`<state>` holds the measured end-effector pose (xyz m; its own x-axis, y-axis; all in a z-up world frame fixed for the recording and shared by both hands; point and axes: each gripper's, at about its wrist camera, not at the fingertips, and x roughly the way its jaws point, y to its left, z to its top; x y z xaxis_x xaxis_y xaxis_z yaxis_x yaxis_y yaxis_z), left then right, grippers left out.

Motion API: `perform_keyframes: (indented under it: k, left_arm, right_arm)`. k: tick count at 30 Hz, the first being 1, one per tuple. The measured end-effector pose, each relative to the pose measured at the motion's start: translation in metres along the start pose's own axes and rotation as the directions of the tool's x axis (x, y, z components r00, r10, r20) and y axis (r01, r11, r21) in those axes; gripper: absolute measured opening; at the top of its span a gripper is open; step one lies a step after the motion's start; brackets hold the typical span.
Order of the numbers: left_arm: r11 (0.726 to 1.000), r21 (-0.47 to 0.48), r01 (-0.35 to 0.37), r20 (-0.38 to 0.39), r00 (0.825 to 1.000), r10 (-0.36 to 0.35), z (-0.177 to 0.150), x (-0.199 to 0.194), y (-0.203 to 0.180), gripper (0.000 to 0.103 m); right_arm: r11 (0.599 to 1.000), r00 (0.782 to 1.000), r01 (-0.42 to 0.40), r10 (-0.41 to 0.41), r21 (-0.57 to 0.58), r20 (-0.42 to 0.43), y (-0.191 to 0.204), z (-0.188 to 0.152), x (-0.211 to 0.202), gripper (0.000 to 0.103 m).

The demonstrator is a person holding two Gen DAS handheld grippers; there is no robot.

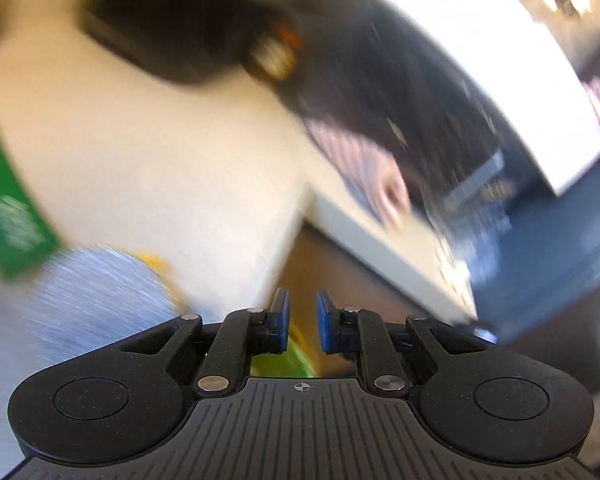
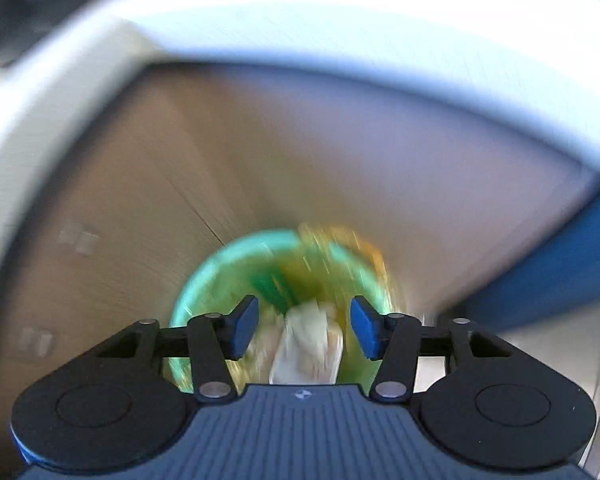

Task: Collect trash
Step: 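Raise both grippers back up to the counter, then grasp the long green packet with the right gripper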

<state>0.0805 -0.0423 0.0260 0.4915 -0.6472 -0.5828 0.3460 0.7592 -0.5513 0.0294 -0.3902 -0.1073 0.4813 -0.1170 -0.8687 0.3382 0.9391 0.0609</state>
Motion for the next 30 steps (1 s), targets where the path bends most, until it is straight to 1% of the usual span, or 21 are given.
perform_keyframes:
  k: [1, 2, 3, 4, 6, 9, 11, 14, 17, 19, 22, 25, 27, 30]
  left_arm:
    - [0.999, -0.020, -0.038, 0.049, 0.998, 0.039, 0.003, -0.013, 0.008, 0.017]
    - [0.995, -0.051, -0.080, 0.097, 0.992, 0.085, 0.006, -0.026, 0.018, 0.017]
    - [0.988, -0.091, -0.122, 0.136, 0.982, 0.133, 0.007, -0.038, 0.029, 0.017]
    - [0.979, -0.129, -0.159, 0.161, 0.971, 0.179, 0.007, -0.049, 0.039, 0.017]
    - [0.955, -0.190, -0.228, 0.185, 0.947, 0.263, 0.004, -0.066, 0.056, 0.017]
    - [0.922, -0.269, -0.278, 0.191, 0.923, 0.334, -0.008, -0.085, 0.077, 0.017]
    - [0.901, -0.318, -0.296, 0.181, 0.913, 0.364, -0.018, -0.097, 0.090, 0.017]
    - [0.870, -0.369, -0.327, 0.159, 0.900, 0.406, -0.029, -0.103, 0.096, 0.017]
    - [0.856, -0.387, -0.344, 0.158, 0.890, 0.428, -0.040, -0.113, 0.102, 0.017]
    - [0.846, -0.401, -0.352, 0.160, 0.882, 0.443, -0.044, -0.117, 0.103, 0.017]
    - [0.830, -0.432, -0.353, 0.169, 0.872, 0.459, -0.053, -0.127, 0.111, 0.017]
    - [0.810, -0.462, -0.361, 0.163, 0.863, 0.478, -0.059, -0.132, 0.116, 0.017]
    - [0.805, -0.474, -0.357, 0.170, 0.860, 0.482, -0.061, -0.136, 0.117, 0.017]
    - [0.801, -0.482, -0.356, 0.179, 0.854, 0.488, -0.064, -0.139, 0.116, 0.017]
  right_arm:
    - [0.999, 0.999, 0.015, -0.013, -0.037, 0.046, 0.013, 0.007, -0.011, 0.064]
    - [0.998, 0.996, 0.019, -0.013, -0.065, 0.085, 0.027, 0.013, -0.020, 0.064]
    - [0.996, 0.993, 0.003, 0.007, -0.089, 0.114, 0.040, 0.020, -0.030, 0.064]
    - [0.993, 0.989, -0.033, 0.049, -0.114, 0.138, 0.053, 0.025, -0.040, 0.064]
    - [0.976, 0.972, -0.127, 0.158, -0.178, 0.172, 0.080, 0.033, -0.057, 0.064]
    - [0.923, 0.938, -0.238, 0.299, -0.303, 0.176, 0.125, 0.039, -0.078, 0.067]
    - [0.876, 0.916, -0.286, 0.368, -0.388, 0.157, 0.154, 0.041, -0.088, 0.067]
    - [0.813, 0.893, -0.331, 0.433, -0.479, 0.119, 0.194, 0.040, -0.093, 0.067]
    - [0.755, 0.870, -0.382, 0.488, -0.533, 0.067, 0.223, 0.041, -0.089, 0.067]
    - [0.719, 0.858, -0.401, 0.513, -0.567, 0.043, 0.241, 0.038, -0.090, 0.067]
    - [0.677, 0.850, -0.407, 0.526, -0.614, 0.016, 0.265, 0.035, -0.085, 0.067]
    - [0.647, 0.844, -0.412, 0.537, -0.642, 0.000, 0.277, 0.031, -0.083, 0.067]
    - [0.627, 0.835, -0.414, 0.550, -0.660, -0.002, 0.286, 0.035, -0.084, 0.067]
    - [0.606, 0.835, -0.409, 0.550, -0.682, -0.011, 0.304, 0.041, -0.081, 0.067]
